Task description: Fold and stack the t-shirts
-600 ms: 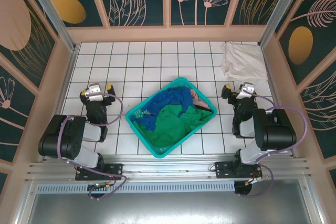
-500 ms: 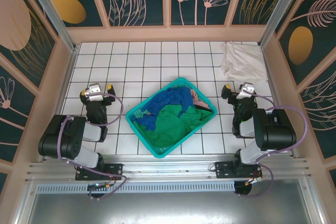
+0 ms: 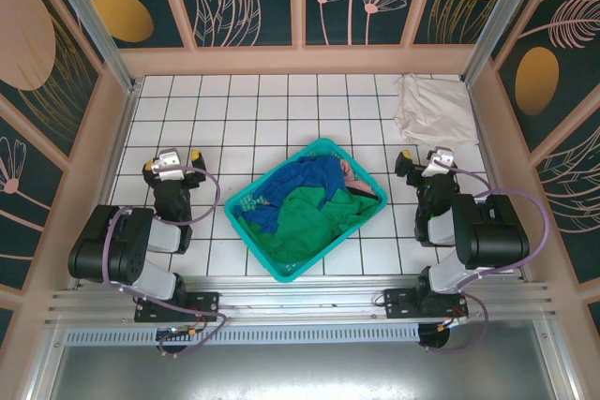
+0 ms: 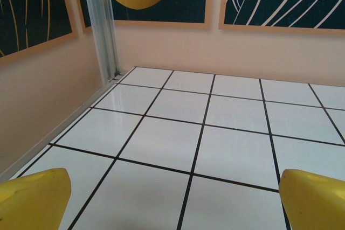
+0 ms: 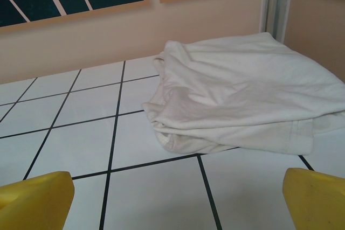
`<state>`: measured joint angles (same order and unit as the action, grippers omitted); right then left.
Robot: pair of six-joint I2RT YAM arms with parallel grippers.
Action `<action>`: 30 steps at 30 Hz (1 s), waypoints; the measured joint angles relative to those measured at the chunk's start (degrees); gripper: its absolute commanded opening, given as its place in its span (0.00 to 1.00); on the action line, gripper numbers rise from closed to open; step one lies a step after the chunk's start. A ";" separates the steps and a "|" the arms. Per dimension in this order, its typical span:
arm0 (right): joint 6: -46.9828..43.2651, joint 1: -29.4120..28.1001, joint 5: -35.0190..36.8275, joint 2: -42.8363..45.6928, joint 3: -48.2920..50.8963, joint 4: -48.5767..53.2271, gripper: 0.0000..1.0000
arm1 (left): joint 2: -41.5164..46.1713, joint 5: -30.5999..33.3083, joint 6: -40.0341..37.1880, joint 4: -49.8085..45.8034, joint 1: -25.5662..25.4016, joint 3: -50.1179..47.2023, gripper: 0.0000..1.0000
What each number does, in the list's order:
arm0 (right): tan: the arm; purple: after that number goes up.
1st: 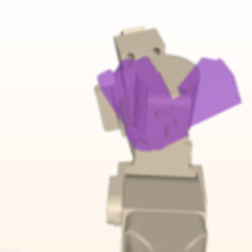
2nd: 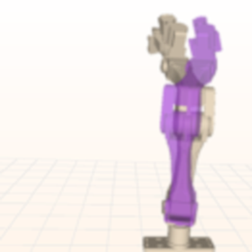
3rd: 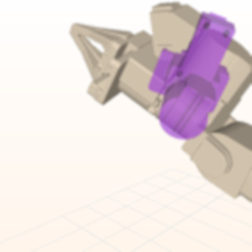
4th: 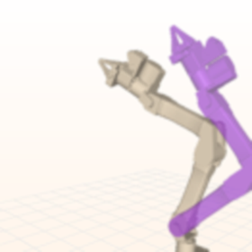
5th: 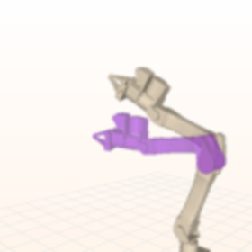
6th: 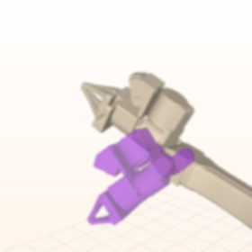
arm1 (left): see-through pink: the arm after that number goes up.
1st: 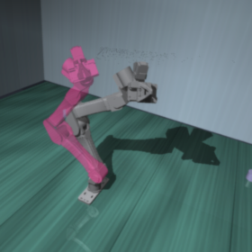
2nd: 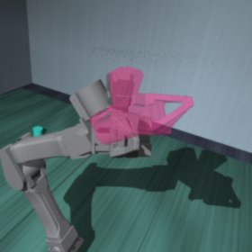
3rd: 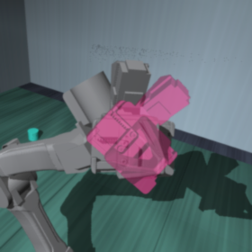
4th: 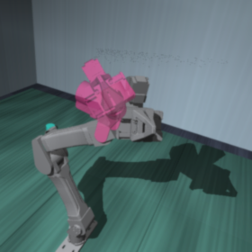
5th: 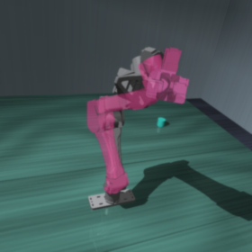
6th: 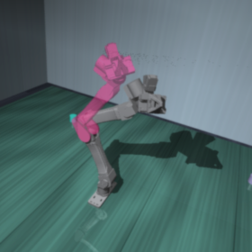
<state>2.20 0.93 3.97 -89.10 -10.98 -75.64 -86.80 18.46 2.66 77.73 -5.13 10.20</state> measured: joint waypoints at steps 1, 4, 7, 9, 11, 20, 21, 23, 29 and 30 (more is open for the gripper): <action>0.00 0.00 0.00 0.00 0.00 0.00 0.99 | 0.00 0.00 -0.02 0.00 0.00 0.00 0.99; 0.00 0.00 0.00 0.00 -0.02 0.00 0.99 | 0.00 0.00 -0.02 0.00 0.00 0.00 0.99; 0.00 0.00 0.02 0.00 -0.02 0.00 0.99 | 0.00 0.00 -0.02 0.00 0.00 0.00 0.99; 0.04 -0.07 0.70 0.44 -0.33 1.40 0.99 | 0.02 0.09 0.00 0.00 0.00 0.00 0.99; 0.02 -0.42 2.29 3.32 -1.84 7.13 0.99 | 1.36 0.66 0.17 -1.86 0.00 0.02 0.99; 14.99 1.86 -10.97 28.04 -17.77 38.53 0.99 | 30.56 -4.70 26.34 -59.30 0.02 29.53 0.99; 15.56 1.75 -14.64 28.41 -19.87 42.36 0.99 | 32.76 -7.19 29.66 -63.60 0.17 31.78 0.99; 15.45 -2.69 -17.27 27.43 -24.30 50.86 0.99 | 37.00 -13.49 34.86 -69.20 0.07 31.89 0.99; 18.56 -28.87 -5.86 27.41 -30.64 75.78 0.99 | 41.48 -25.49 39.65 -83.41 -8.52 23.21 0.99; 19.87 -31.54 -3.04 28.81 -30.64 80.11 0.99 | 40.79 -26.16 39.65 -85.77 -10.80 23.26 0.99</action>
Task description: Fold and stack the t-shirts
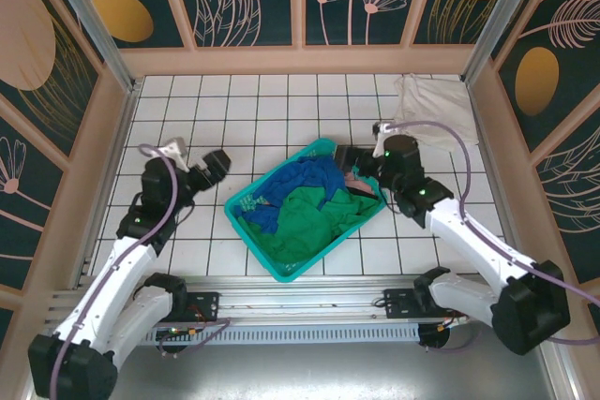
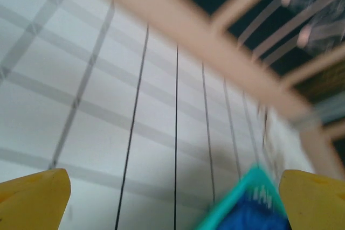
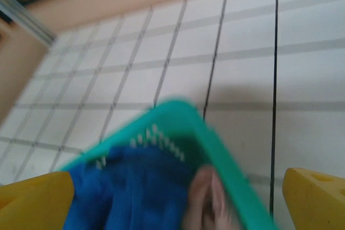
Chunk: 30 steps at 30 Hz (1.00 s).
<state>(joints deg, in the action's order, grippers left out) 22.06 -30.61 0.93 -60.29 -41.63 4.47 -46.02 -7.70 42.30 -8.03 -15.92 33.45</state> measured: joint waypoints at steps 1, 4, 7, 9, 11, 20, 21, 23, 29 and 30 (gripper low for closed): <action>1.22 -1.99 2.64 1.53 0.02 3.69 0.99 | -0.81 0.31 0.04 -2.82 -2.86 0.61 0.99; 3.69 -4.81 7.98 5.29 0.02 11.39 0.99 | -1.22 4.17 3.39 -10.49 -12.24 2.95 0.99; 4.48 -3.98 10.86 4.98 0.15 15.15 0.99 | 4.13 8.13 10.86 -17.77 -19.58 2.21 0.98; 4.87 -2.64 10.97 3.13 0.22 16.41 0.99 | 9.40 10.36 16.04 -21.53 -22.51 -0.17 0.98; 5.42 -1.79 10.95 1.70 0.33 17.29 0.99 | 13.14 11.80 20.24 -24.98 -24.98 -2.95 0.98; 9.92 1.86 9.90 8.28 5.81 19.30 0.99 | -5.99 21.38 13.14 -37.48 -29.86 17.77 0.94; 10.25 3.85 9.42 8.96 6.60 19.45 0.99 | -8.98 22.16 10.88 -37.11 -31.85 21.73 0.92; 10.73 8.28 8.02 10.25 8.04 19.56 0.99 | -15.50 23.69 6.60 -35.89 -38.71 28.00 0.84; 11.02 21.22 2.45 14.16 9.57 18.84 0.99 | -36.76 20.52 -7.69 -30.16 -59.04 36.63 0.74; 10.86 23.30 1.07 14.21 9.55 18.40 0.99 | -39.69 19.17 -9.73 -29.90 -60.61 37.11 0.72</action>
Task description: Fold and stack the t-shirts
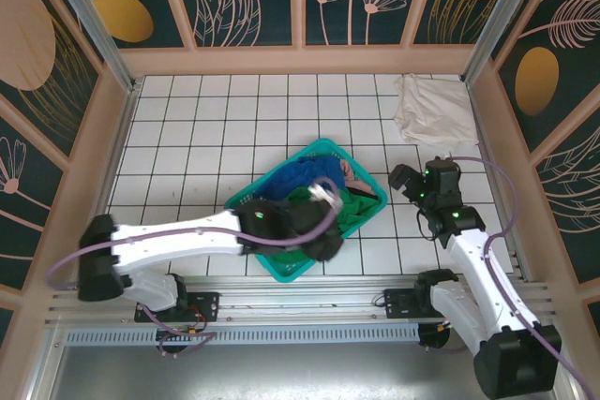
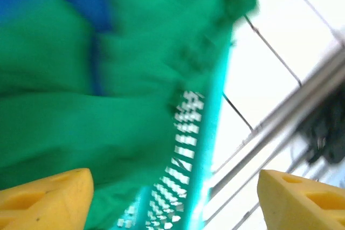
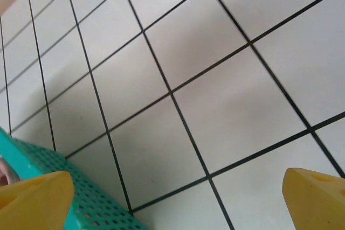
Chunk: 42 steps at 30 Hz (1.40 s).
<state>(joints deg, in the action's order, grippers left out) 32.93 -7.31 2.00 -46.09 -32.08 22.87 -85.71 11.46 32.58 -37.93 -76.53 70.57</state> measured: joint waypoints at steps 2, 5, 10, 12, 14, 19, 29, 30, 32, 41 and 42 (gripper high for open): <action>-0.42 3.34 -2.45 -0.11 0.00 -0.59 0.99 | -4.76 -2.64 -3.34 0.09 -1.84 0.74 0.63; -1.20 6.78 -5.42 -0.15 0.00 -1.11 0.99 | -9.57 -5.22 -7.41 0.24 -2.73 1.27 0.59; -2.03 8.76 -8.92 -0.22 0.66 -2.99 0.99 | -12.41 -4.11 -10.51 0.15 -2.14 1.66 0.37; -2.25 8.83 -9.88 -0.37 1.14 -3.39 0.99 | -14.16 -2.10 -11.02 0.17 -1.92 1.92 0.30; -2.43 8.83 -10.71 -0.63 1.36 -3.56 0.99 | -15.89 -1.01 -11.32 0.33 -1.01 1.88 0.23; -2.58 8.87 -11.58 -0.92 1.51 -4.13 0.99 | -15.93 1.03 -13.07 1.40 1.68 0.70 0.03; -2.54 9.35 -12.79 -1.27 3.61 -8.17 0.99 | -9.75 7.21 -24.37 10.12 28.30 -7.56 0.00; -2.54 9.44 -13.05 -1.75 3.65 -8.46 0.99 | -9.62 8.04 -25.75 11.56 32.72 -7.58 0.00; -2.56 9.62 -13.53 -3.17 3.65 -9.53 0.99 | -9.49 9.70 -28.11 14.34 39.74 -7.56 0.00; -3.21 10.32 -15.17 -8.04 2.86 -11.17 0.99 | -19.56 11.37 -41.40 20.37 59.39 1.27 0.00; -3.50 10.49 -15.19 -8.44 2.49 -11.17 0.99 | -21.00 11.06 -42.97 21.38 60.72 2.19 0.00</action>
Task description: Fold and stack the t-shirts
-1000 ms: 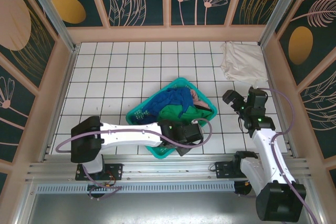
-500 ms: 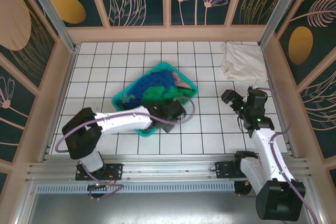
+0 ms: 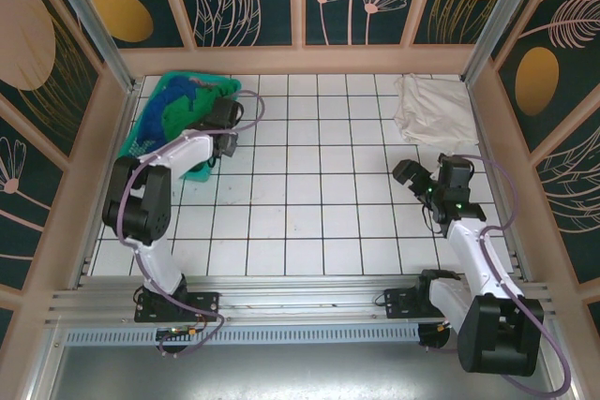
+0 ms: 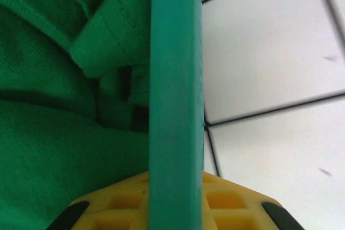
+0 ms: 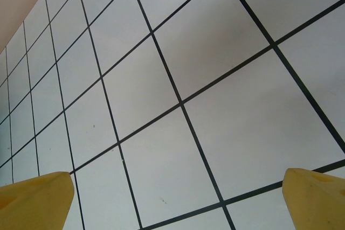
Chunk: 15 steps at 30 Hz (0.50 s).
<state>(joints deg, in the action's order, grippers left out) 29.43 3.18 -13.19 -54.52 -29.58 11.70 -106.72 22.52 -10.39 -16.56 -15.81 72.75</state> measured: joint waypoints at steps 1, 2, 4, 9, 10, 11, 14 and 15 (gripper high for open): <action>-0.22 0.13 0.00 -0.28 -0.33 -0.02 0.99 | -1.14 -0.24 -1.33 0.66 1.07 0.83 0.00; -0.46 0.24 0.00 -0.66 -0.83 0.00 0.99 | -2.49 -0.44 -2.86 1.51 2.40 1.81 0.00; -0.63 0.28 0.02 -1.18 -1.70 0.00 0.99 | -4.72 -0.52 -4.92 2.54 4.35 4.00 0.00; -1.05 0.28 0.09 -1.77 -3.72 0.31 0.99 | -11.72 -0.94 -8.63 3.28 9.09 13.00 0.00; -1.05 0.28 0.17 -1.77 -3.89 0.35 0.99 | -12.68 -1.07 -9.11 3.30 9.79 14.36 0.00; -1.05 0.28 0.22 -1.68 -3.93 0.39 0.99 | -13.77 -1.18 -9.55 3.26 10.64 15.91 0.00; -1.03 0.28 0.61 -0.96 -3.96 1.46 0.99 | -16.79 -0.92 -9.99 2.16 12.48 20.48 0.00; -1.03 0.28 0.81 -0.72 -4.00 1.86 0.99 | -18.08 -0.74 -9.88 1.31 12.96 22.58 0.00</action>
<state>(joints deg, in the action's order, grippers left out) 28.40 3.46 -12.38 -55.24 -33.58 13.56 -124.79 21.78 -20.27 -15.25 -2.85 95.33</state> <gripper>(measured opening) 0.990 0.176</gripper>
